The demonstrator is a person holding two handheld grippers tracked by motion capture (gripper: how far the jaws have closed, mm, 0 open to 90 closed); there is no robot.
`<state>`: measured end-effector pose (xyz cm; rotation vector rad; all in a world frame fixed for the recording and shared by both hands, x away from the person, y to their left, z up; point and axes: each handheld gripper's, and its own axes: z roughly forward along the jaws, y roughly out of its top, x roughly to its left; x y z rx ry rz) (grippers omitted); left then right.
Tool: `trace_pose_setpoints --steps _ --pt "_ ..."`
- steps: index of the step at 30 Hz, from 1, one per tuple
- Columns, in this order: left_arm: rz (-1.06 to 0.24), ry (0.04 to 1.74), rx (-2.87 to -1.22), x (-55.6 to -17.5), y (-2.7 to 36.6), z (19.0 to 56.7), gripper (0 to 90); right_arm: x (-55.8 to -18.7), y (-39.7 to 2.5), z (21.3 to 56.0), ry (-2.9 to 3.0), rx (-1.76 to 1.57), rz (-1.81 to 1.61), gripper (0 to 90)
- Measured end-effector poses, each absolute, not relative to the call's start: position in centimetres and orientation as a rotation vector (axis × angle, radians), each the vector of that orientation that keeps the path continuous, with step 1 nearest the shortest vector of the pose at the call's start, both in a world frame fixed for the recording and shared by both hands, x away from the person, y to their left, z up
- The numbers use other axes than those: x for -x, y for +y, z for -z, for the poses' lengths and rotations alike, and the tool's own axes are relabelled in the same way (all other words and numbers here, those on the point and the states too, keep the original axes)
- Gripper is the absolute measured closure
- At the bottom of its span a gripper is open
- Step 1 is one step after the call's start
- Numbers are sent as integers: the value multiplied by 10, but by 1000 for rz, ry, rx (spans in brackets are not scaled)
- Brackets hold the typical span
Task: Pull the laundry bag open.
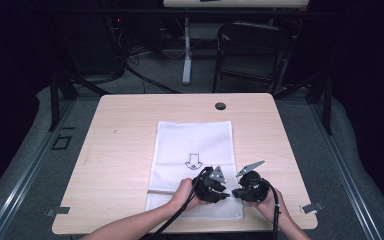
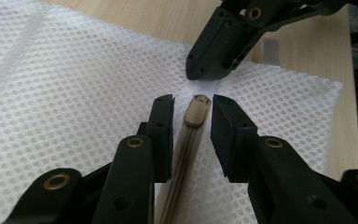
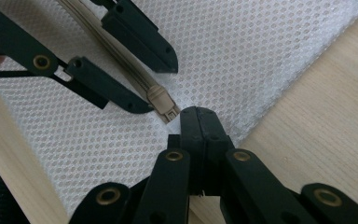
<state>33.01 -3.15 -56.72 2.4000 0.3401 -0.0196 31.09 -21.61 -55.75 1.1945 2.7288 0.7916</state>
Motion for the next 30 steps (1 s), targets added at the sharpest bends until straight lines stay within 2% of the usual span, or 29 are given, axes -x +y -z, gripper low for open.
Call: trace_pose_setpoints --steps 7,30 --pt "20 327 -2412 -331 -34 569 779 -311 -217 558 2732 -1197 -795 900" --pt "36 326 -2397 -328 -35 572 820 -309 -216 559 2721 -1186 -809 900"
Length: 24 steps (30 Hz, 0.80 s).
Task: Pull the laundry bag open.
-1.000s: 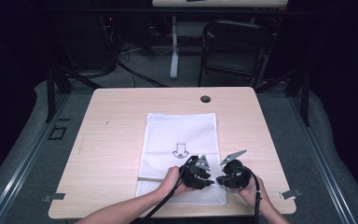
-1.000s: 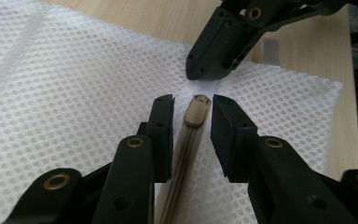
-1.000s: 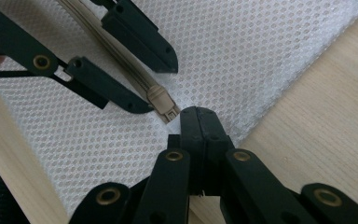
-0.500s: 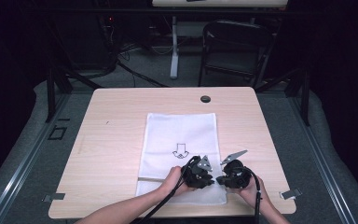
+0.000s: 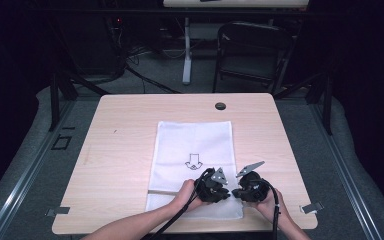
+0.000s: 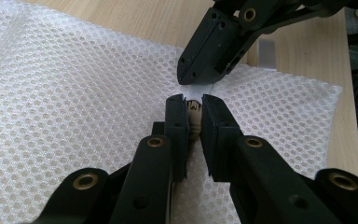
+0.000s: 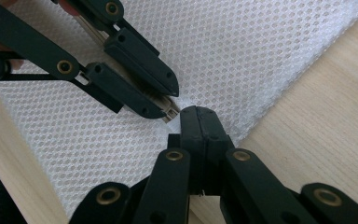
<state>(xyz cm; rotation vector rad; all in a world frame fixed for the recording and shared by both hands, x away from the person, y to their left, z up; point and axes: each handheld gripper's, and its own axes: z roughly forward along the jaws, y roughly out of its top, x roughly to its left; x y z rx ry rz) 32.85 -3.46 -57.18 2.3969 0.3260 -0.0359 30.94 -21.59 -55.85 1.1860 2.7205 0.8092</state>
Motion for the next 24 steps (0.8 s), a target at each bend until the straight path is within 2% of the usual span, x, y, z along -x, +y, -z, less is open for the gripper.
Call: trace_pose_setpoints --steps 24 --pt "22 276 -2423 -327 -33 569 823 -309 -217 558 2731 -1177 -794 900"
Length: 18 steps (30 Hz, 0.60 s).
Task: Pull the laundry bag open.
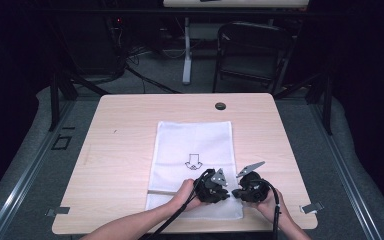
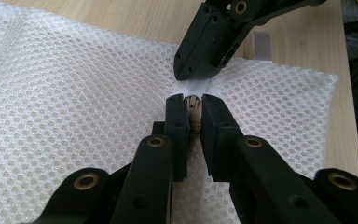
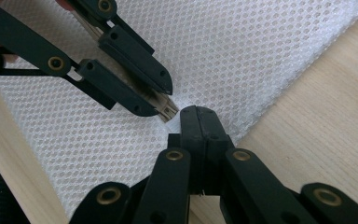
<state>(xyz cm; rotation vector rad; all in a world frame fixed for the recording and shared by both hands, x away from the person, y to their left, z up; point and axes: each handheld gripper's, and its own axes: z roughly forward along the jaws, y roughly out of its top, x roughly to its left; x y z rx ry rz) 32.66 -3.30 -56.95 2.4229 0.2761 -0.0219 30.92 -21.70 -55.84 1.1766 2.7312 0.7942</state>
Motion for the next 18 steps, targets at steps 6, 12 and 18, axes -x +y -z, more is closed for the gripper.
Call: trace_pose_setpoints --steps 6,12,18 --pt "11 241 -2436 -326 -32 568 823 -309 -217 559 2737 -1169 -800 900" --pt "16 253 -2450 -328 -33 568 818 -309 -217 559 2735 -1188 -808 900" --pt "65 230 -2445 -331 -36 571 768 -309 -217 558 2738 -1182 -780 900"
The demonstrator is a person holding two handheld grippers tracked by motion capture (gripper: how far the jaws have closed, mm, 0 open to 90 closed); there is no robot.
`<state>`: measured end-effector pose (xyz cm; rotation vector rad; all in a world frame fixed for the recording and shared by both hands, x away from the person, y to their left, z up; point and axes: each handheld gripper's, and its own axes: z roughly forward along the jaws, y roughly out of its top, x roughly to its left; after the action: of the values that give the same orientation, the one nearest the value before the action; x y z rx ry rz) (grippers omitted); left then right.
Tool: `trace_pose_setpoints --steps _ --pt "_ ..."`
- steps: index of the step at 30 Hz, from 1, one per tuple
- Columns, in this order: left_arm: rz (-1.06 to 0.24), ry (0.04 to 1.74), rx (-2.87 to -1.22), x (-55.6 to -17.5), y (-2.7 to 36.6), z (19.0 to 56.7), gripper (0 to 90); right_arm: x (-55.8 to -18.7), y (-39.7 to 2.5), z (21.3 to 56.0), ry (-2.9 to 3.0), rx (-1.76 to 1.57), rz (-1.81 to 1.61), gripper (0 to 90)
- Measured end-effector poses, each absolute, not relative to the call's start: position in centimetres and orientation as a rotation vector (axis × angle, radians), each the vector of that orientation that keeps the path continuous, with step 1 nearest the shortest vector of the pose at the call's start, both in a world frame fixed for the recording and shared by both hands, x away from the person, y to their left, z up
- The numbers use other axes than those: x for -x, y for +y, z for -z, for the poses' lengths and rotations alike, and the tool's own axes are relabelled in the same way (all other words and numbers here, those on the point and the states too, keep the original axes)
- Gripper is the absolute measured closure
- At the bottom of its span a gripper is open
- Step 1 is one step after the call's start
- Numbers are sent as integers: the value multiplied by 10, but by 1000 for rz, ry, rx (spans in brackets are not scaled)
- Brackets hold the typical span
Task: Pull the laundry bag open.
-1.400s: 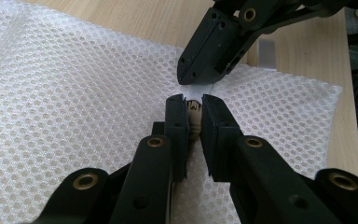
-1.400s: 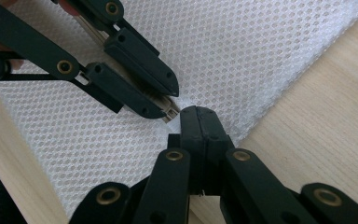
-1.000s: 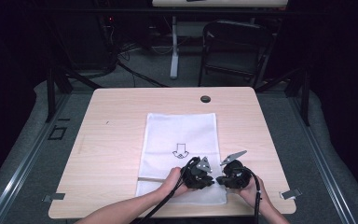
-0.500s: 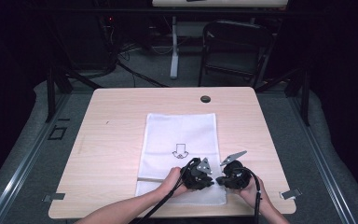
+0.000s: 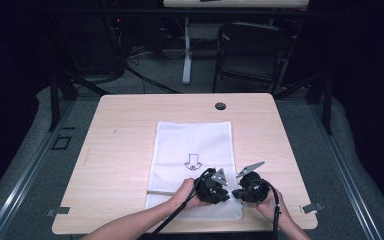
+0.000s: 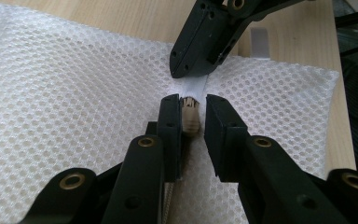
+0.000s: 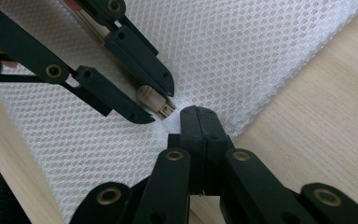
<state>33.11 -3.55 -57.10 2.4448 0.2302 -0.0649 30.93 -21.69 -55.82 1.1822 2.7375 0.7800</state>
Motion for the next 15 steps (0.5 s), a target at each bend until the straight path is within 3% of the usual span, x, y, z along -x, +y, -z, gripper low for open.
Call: trace_pose_setpoints --steps 4,15 --pt "63 236 -2445 -332 -35 571 818 -309 -217 559 2732 -1193 -807 900" --pt "50 238 -2457 -331 -27 568 827 -308 -217 561 2714 -1222 -852 900"
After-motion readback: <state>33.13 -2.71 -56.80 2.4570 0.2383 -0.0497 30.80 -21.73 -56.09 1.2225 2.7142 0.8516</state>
